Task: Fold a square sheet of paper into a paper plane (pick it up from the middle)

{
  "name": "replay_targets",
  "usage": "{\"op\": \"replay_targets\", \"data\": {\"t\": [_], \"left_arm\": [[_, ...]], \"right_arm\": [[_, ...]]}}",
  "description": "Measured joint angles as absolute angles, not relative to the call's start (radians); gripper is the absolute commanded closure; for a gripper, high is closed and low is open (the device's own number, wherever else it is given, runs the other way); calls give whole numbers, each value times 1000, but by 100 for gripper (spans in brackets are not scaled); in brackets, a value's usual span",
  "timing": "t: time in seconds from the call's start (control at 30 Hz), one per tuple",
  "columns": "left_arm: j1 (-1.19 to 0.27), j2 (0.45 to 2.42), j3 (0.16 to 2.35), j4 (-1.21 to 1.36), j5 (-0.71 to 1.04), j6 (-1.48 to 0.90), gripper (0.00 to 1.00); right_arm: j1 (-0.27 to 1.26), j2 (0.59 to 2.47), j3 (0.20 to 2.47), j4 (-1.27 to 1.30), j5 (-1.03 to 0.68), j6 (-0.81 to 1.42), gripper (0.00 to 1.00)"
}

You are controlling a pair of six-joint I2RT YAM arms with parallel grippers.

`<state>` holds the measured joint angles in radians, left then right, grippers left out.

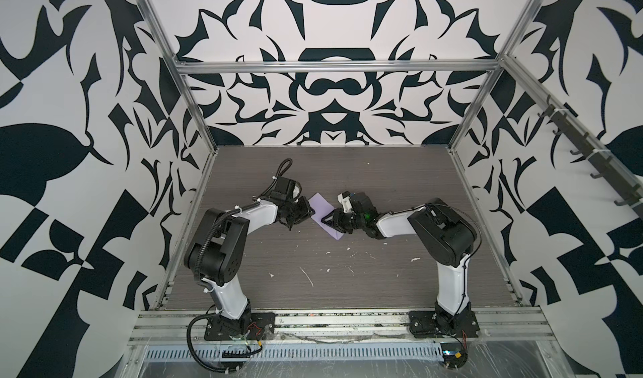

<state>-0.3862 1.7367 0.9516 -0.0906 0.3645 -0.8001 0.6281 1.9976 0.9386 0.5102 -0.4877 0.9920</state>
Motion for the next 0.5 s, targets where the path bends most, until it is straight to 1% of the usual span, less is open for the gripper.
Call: {"op": "replay_targets", "data": {"t": [0.1, 0.2, 0.37, 0.5], "left_arm": [[-390, 1736, 939, -80, 374, -815, 79], [-403, 1736, 934, -69, 384, -825, 82], [-442, 1739, 934, -41, 405, -841, 90], [-466, 1769, 941, -27, 414, -844, 95]], "right_arm": [[628, 1998, 935, 497, -474, 989, 84], [628, 1998, 930, 482, -462, 988, 93], [628, 1998, 928, 475, -459, 987, 100], [628, 1998, 928, 474, -459, 987, 100]]}}
